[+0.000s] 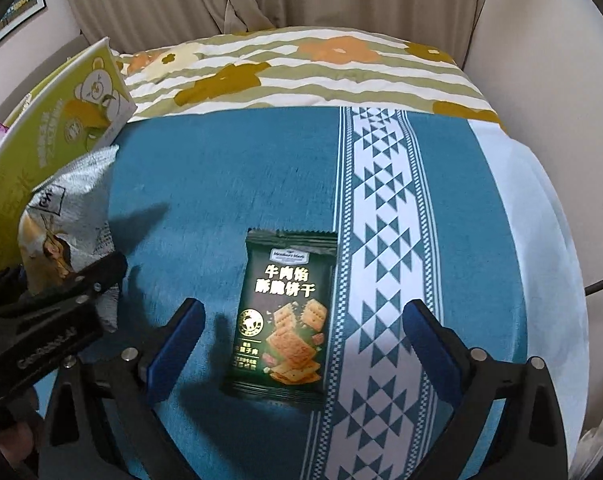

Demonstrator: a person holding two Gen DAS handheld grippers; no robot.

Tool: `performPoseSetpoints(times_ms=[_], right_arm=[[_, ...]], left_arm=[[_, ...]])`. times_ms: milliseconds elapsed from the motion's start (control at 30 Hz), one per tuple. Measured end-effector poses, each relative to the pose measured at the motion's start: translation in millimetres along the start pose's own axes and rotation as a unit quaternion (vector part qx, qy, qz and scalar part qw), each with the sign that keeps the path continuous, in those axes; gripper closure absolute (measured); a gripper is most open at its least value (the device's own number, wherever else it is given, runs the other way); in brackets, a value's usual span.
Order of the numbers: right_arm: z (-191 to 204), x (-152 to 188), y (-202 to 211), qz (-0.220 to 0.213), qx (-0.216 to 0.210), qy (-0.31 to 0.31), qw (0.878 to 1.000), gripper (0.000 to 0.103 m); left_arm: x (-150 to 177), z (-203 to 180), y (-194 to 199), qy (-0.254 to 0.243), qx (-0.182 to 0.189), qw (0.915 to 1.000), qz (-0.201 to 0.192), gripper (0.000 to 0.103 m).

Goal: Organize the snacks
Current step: 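Grasp the white corn chips bag with the left gripper while the right grasps the green biscuit pack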

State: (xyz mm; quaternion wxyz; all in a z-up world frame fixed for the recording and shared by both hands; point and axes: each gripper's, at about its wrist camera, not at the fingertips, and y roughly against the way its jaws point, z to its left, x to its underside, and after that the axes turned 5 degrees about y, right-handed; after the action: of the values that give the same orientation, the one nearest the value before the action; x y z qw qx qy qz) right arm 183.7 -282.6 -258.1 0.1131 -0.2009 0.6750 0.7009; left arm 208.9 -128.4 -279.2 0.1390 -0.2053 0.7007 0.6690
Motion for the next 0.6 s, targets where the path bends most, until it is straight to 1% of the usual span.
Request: performPoseSetpoints(times_ms=[33, 67, 200, 233, 267, 300, 333, 367, 467, 600], right_arm=[[1.2, 0.3, -1.7, 0.003, 0.0, 0.0, 1.0, 0.02], [2.7, 0.7, -3.5, 0.005, 0.001, 0.0, 1.0, 0.024], [7.1, 1.6, -5.8, 0.003, 0.015, 0.006, 1.0, 0.031], [7.4, 1.6, -5.3, 0.001, 0.015, 0.006, 1.0, 0.037], [7.8, 2.0, -4.4, -0.003, 0.015, 0.007, 1.0, 0.045], [8.4, 2.1, -3.4, -0.005, 0.016, 0.008, 1.0, 0.049], [9.8, 1.6, -2.5, -0.007, 0.015, 0.013, 1.0, 0.059], [11.1, 1.1, -1.3, -0.008, 0.016, 0.018, 1.0, 0.062], [10.3, 1.3, 6.1, -0.015, 0.007, 0.013, 1.0, 0.062], [9.8, 1.5, 29.8, -0.036, 0.01, 0.011, 0.999, 0.062]], left_arm=[[0.2, 0.4, 0.3, 0.001, 0.0, 1.0, 0.0, 0.031], [0.4, 0.5, 0.9, 0.003, 0.002, 1.0, 0.001, 0.031], [2.1, -2.2, 2.2, -0.006, 0.007, 1.0, 0.003, 0.031], [2.6, -2.0, 3.1, -0.008, 0.009, 0.9999, 0.003, 0.031], [3.0, -2.3, 3.8, -0.01, 0.012, 0.9999, 0.003, 0.031], [3.6, -2.9, 5.7, -0.011, 0.015, 0.9998, 0.001, 0.031], [4.1, -3.9, 6.9, -0.013, 0.017, 0.9998, 0.0, 0.031], [4.1, -5.0, 9.0, -0.014, 0.02, 0.9997, -0.001, 0.031], [2.8, -8.0, 19.2, -0.011, 0.035, 0.9993, -0.007, 0.031], [0.5, -13.4, 40.9, -0.019, 0.049, 0.9984, -0.022, 0.031]])
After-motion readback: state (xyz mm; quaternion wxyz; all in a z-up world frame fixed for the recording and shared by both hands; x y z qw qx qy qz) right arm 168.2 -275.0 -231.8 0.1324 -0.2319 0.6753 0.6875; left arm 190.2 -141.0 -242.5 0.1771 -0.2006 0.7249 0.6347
